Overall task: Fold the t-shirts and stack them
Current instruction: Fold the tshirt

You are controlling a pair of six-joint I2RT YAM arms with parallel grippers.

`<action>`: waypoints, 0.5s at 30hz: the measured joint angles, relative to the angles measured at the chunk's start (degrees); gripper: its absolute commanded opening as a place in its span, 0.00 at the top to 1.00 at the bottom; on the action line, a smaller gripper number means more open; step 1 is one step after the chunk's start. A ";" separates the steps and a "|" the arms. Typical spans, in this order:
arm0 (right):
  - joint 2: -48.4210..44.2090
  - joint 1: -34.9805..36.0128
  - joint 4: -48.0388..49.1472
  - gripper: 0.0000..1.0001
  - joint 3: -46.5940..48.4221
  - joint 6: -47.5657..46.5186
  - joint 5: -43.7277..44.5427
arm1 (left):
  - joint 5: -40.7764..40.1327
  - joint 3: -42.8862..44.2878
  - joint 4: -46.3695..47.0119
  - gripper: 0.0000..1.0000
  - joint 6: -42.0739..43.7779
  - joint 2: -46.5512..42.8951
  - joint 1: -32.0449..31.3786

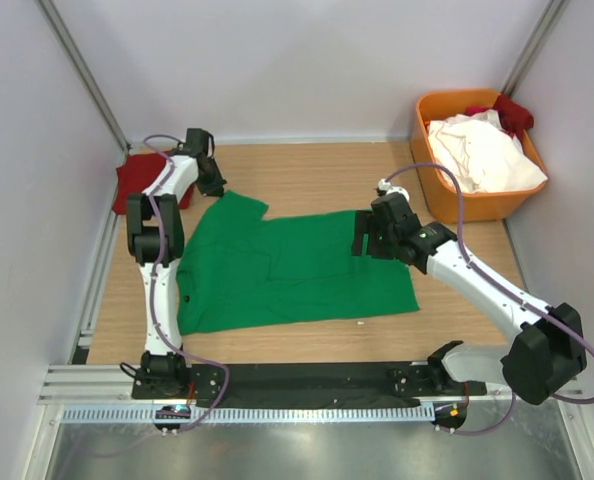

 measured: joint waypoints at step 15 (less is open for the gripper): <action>26.93 -16.22 1.46 0.21 20.44 -3.10 -0.85 | -3.08 -4.22 -10.34 1.00 0.26 -11.96 -0.07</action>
